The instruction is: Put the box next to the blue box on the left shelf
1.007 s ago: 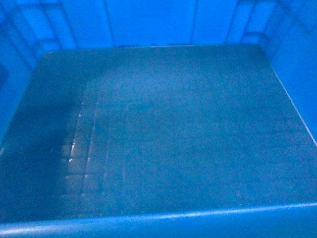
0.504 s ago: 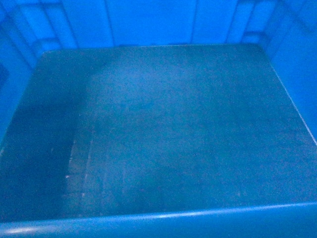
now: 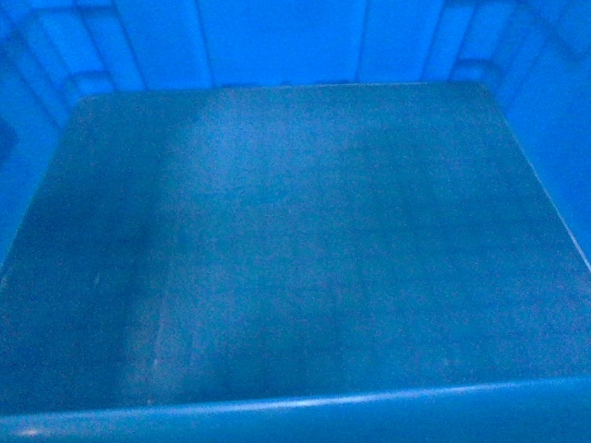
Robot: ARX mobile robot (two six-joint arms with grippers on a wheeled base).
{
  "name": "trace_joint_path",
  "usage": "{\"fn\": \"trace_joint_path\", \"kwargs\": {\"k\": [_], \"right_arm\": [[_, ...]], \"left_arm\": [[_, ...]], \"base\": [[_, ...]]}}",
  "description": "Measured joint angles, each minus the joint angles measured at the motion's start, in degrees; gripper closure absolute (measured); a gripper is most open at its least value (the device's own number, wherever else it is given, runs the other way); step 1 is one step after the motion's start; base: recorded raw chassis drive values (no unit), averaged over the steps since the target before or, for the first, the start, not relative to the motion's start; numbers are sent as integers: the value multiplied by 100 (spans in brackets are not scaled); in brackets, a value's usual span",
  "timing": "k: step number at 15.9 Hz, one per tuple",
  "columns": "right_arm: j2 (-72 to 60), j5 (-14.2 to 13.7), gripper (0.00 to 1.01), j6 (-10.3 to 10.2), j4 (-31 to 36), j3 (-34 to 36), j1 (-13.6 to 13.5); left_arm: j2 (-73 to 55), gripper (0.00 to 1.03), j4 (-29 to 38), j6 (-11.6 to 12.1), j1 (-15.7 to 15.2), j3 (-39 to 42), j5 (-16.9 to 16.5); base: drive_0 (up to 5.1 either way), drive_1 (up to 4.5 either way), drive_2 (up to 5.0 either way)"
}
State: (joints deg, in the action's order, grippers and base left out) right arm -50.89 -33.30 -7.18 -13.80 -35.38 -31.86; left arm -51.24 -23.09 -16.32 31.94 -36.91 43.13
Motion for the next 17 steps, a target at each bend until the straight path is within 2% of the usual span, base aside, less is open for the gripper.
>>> {"fn": "trace_joint_path", "kwargs": {"k": [17], "right_arm": [[0,-4,84,0,4,0,0]], "left_arm": [[-2,89,-2,0,0,0,13]], "base": [[-164,-164,-164]]}}
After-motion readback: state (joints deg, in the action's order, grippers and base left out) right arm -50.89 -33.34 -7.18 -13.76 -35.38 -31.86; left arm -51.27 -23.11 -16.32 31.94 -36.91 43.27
